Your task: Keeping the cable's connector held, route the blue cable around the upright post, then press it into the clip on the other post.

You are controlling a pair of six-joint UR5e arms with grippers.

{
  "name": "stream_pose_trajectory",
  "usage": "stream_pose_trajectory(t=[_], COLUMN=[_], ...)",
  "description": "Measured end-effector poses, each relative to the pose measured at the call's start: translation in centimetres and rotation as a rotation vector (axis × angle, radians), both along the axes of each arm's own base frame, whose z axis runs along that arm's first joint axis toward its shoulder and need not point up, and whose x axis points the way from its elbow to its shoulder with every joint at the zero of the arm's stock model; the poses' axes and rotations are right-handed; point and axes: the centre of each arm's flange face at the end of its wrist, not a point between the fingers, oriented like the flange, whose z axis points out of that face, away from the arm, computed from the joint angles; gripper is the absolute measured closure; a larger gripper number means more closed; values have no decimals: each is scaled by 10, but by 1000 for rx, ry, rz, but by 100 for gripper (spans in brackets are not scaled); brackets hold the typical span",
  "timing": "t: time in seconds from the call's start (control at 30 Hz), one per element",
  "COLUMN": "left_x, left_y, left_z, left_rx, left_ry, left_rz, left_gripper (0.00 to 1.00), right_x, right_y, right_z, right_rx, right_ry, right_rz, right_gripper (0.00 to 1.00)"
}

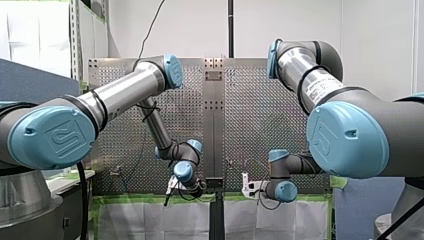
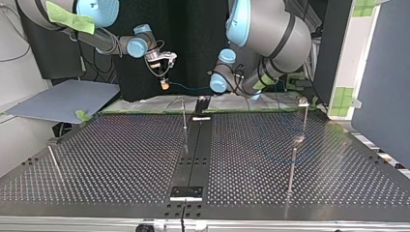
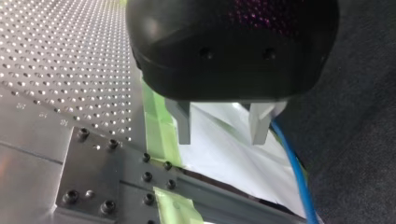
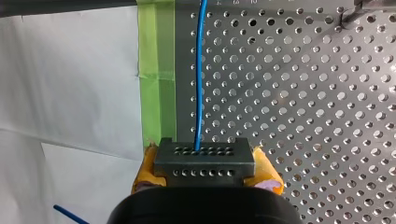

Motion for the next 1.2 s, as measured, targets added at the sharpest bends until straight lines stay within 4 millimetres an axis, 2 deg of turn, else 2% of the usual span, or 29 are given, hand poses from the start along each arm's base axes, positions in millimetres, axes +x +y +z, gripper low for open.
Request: stream_pose_trajectory(t=[0.07,0.1,0.17,0.2,0.23,0.43,0.77,1.2], left_x=[1,2,3,3,3,2,4,-2], left_y=[1,2,3,3,4,10,10,1], left_z=[0,0,0,0,0,1,26,29], left_rx=[-5,-8,-15,-17,-17,2,-2,-75], left_ry=[5,8,15,19,23,66,101,132], left_rz=[-15,-22,-35,-42,-50,-110,-204,-273], left_gripper=[25,25,12,12,2,2,2,2], right_x=[0,0,0,1,1,2,3,4], right_y=[0,-1,-1,-1,-1,-1,0,0], right_z=[0,0,1,1,1,1,0,1], right_rx=[-1,-2,-3,-3,-4,-6,-7,-9], right_ry=[0,-1,-1,-1,-1,-2,-3,-7], right_rz=[0,0,0,0,1,3,5,7], right_gripper=[100,100,100,100,100,100,100,100])
